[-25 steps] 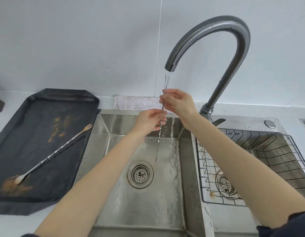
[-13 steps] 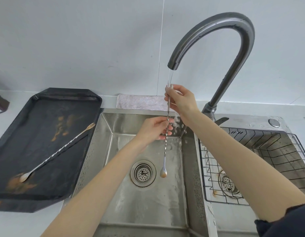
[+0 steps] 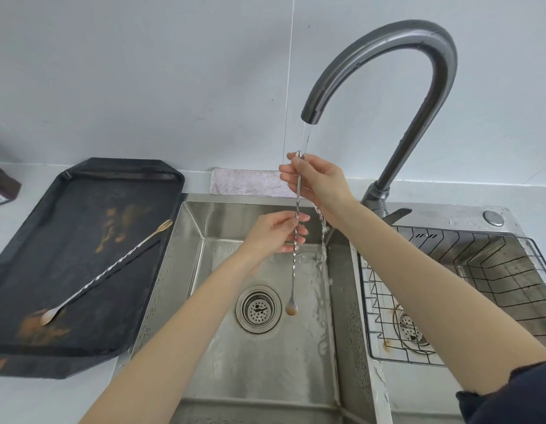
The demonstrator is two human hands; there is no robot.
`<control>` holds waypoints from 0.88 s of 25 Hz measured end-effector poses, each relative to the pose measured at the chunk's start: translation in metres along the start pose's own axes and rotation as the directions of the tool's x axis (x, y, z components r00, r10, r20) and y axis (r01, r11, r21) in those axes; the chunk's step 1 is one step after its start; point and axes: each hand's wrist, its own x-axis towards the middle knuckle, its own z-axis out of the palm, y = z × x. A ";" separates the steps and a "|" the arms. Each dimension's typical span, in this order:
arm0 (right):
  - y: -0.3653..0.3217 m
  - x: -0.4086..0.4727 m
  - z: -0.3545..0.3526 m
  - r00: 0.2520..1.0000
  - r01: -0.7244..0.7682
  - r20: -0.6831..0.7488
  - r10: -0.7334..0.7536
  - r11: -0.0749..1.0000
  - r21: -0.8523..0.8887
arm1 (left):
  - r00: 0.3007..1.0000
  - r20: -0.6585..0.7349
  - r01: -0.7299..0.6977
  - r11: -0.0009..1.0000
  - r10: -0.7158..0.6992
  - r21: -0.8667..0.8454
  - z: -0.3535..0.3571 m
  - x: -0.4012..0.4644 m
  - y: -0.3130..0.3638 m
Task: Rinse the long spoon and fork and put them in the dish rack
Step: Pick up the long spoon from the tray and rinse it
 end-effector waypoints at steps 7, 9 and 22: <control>0.013 -0.009 -0.017 0.993 -0.074 0.060 0.107 0.914 -0.399 | 0.999 -0.038 -0.038 0.998 0.036 -0.045 -0.010 0.006 0.003; 0.027 -0.019 -0.028 0.992 0.004 0.106 0.064 0.840 -0.543 | 0.998 -0.050 -0.037 0.986 0.029 -0.162 -0.016 0.010 0.006; 0.049 -0.042 -0.025 0.938 0.346 0.126 -0.323 0.835 -0.429 | 0.956 -0.066 0.172 0.729 -0.286 -0.662 -0.023 0.009 -0.003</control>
